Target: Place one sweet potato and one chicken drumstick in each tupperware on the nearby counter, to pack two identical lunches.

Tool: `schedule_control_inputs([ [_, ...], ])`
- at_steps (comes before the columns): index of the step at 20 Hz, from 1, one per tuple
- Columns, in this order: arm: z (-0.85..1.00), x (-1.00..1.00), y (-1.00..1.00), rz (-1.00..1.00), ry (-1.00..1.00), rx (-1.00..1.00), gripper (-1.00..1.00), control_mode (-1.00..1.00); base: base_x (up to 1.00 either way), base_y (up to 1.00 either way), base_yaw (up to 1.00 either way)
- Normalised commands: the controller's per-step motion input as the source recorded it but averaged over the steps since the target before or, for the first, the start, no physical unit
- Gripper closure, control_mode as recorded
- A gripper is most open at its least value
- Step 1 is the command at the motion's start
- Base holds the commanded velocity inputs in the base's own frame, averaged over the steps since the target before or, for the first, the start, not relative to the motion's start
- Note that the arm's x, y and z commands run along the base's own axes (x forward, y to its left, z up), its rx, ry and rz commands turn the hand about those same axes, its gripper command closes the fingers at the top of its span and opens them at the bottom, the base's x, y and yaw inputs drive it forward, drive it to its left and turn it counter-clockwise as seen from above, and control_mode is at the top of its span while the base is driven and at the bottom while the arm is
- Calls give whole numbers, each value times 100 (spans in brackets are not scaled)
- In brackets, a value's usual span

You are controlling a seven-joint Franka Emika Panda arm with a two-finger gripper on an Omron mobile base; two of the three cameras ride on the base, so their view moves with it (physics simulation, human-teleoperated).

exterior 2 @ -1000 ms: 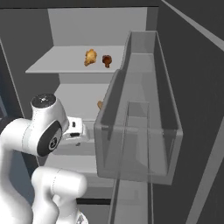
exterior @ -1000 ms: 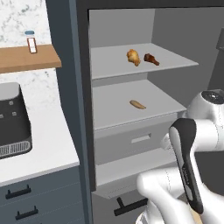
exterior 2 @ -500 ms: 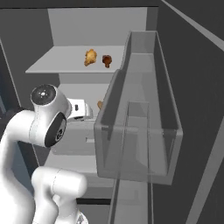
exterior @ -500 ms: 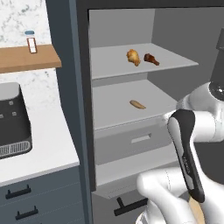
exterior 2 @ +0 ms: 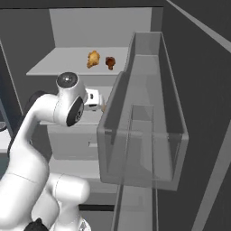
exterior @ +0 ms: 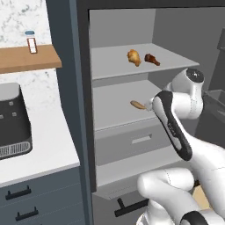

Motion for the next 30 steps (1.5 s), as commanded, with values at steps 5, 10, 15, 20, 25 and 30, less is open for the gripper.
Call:
schedule_control_inputs([
  [5, -30, 94, -2, -2, 18, 0, -100, -100, 0, 0, 0],
  [10, -58, 66, -15, 1, 1, 0, -100, -100, 0, 0, 0],
  [15, -38, 48, -28, 5, 0, 0, -100, -100, 0, 0, 0],
  [20, -24, 47, -4, 5, 1, 0, -100, -100, 0, 0, 0],
  [25, 0, 45, 6, 5, 11, 0, -100, -100, 0, 0, 0],
  [30, -2, 34, 13, 4, 15, 0, -100, -100, 0, 0, 0],
])
